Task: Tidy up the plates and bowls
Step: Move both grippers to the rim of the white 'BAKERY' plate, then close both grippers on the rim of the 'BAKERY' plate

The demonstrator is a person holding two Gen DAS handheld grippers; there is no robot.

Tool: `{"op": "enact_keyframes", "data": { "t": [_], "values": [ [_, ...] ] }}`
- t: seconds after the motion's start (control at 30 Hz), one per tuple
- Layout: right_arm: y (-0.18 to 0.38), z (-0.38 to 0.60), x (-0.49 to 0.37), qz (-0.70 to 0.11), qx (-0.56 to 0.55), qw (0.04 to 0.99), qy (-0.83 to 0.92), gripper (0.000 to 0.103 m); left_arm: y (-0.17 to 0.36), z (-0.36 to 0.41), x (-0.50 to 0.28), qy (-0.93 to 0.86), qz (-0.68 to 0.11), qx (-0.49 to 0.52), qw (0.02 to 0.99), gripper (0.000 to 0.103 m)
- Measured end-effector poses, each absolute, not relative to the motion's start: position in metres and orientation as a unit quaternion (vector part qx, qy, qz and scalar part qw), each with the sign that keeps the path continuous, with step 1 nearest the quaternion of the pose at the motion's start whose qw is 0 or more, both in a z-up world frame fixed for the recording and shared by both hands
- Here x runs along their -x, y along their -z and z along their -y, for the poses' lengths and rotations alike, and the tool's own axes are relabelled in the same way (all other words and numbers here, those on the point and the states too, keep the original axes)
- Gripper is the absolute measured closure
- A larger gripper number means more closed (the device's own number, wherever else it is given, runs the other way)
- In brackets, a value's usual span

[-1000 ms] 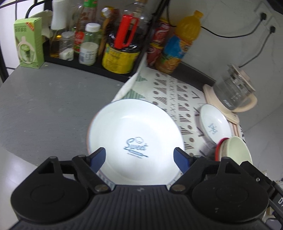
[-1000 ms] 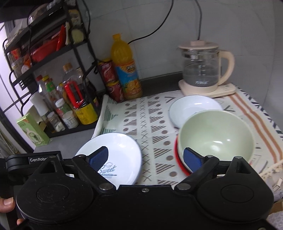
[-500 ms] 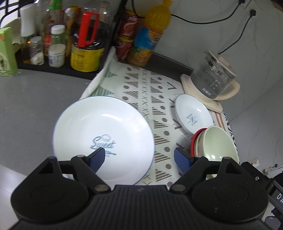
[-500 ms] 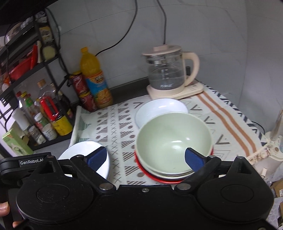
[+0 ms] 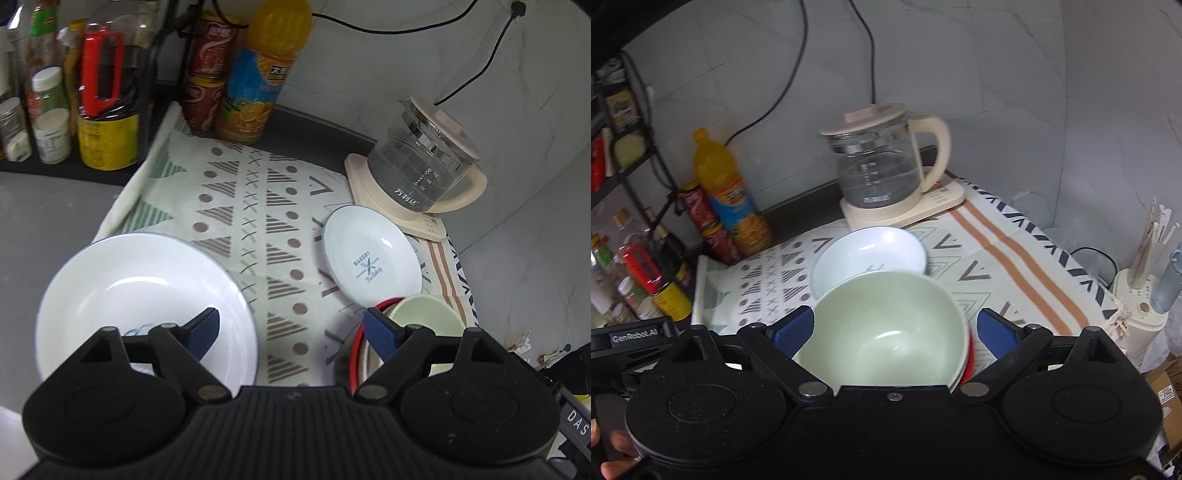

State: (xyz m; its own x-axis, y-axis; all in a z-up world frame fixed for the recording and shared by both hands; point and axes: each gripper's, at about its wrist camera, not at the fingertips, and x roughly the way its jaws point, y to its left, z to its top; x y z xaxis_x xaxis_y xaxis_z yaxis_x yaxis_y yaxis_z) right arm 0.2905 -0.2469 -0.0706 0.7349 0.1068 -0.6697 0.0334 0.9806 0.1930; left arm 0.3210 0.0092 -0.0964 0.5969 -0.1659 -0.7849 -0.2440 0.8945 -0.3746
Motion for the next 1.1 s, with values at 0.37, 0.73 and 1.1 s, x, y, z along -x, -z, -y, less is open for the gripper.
{"op": "enact_keyframes", "data": {
  "t": [0.37, 0.73, 1.1],
  "values": [
    [0.077, 0.279, -0.345, -0.382, -0.121, 0.916, 0.000, 0.011, 0.106, 0.007, -0.379, -0.010, -0.457, 0.228, 0.860, 0.020],
    [0.101, 0.304, -0.403, -0.435, -0.146, 0.888, -0.014, 0.028, 0.133, 0.015, -0.426, -0.007, -0.479, 0.248, 0.842, 0.027],
    [0.139, 0.314, -0.459, -0.499, -0.177, 0.847, -0.054, 0.055, 0.170, 0.019, -0.467, -0.010, -0.515, 0.266, 0.815, 0.059]
  ]
}}
